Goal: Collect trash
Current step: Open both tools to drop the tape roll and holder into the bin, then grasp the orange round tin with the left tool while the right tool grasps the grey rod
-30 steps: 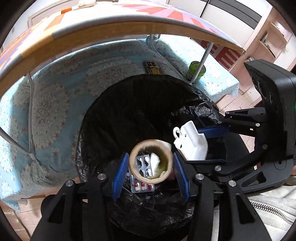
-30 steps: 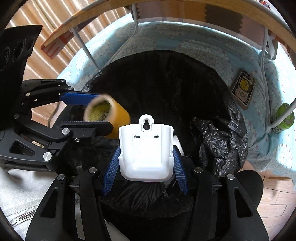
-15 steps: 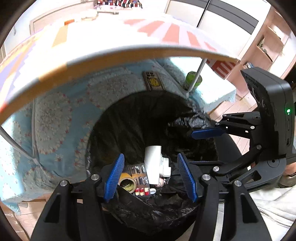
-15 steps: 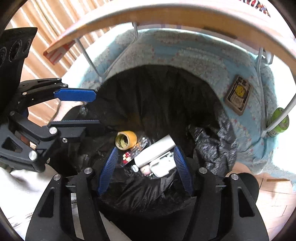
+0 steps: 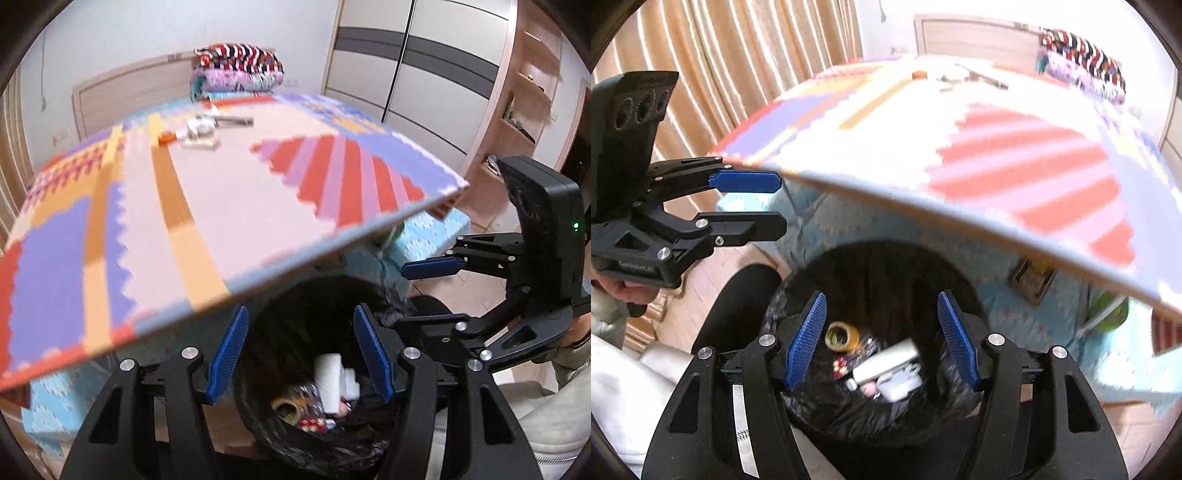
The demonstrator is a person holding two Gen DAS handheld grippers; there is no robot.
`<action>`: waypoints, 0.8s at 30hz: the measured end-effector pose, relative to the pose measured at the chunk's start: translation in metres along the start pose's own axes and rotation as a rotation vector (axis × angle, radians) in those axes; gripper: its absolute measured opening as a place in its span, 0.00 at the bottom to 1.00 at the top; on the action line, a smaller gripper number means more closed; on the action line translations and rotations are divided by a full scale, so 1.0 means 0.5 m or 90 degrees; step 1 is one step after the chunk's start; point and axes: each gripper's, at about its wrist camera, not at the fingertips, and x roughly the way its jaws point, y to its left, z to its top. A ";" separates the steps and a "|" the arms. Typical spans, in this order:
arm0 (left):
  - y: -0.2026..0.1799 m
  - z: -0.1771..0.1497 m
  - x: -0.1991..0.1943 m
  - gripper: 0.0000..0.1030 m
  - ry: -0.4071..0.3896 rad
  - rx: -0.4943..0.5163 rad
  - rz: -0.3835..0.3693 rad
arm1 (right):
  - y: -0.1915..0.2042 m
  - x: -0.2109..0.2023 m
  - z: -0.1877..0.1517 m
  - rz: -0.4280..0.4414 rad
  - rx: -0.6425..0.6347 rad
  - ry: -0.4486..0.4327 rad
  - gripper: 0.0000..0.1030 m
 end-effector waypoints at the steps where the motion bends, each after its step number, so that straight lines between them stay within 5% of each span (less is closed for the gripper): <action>1: 0.005 0.008 -0.004 0.56 -0.006 0.001 0.004 | -0.001 -0.007 0.013 -0.004 -0.007 -0.009 0.60; 24: 0.144 0.209 0.018 0.56 -0.074 0.012 0.060 | -0.072 0.010 0.228 -0.061 -0.074 -0.098 0.60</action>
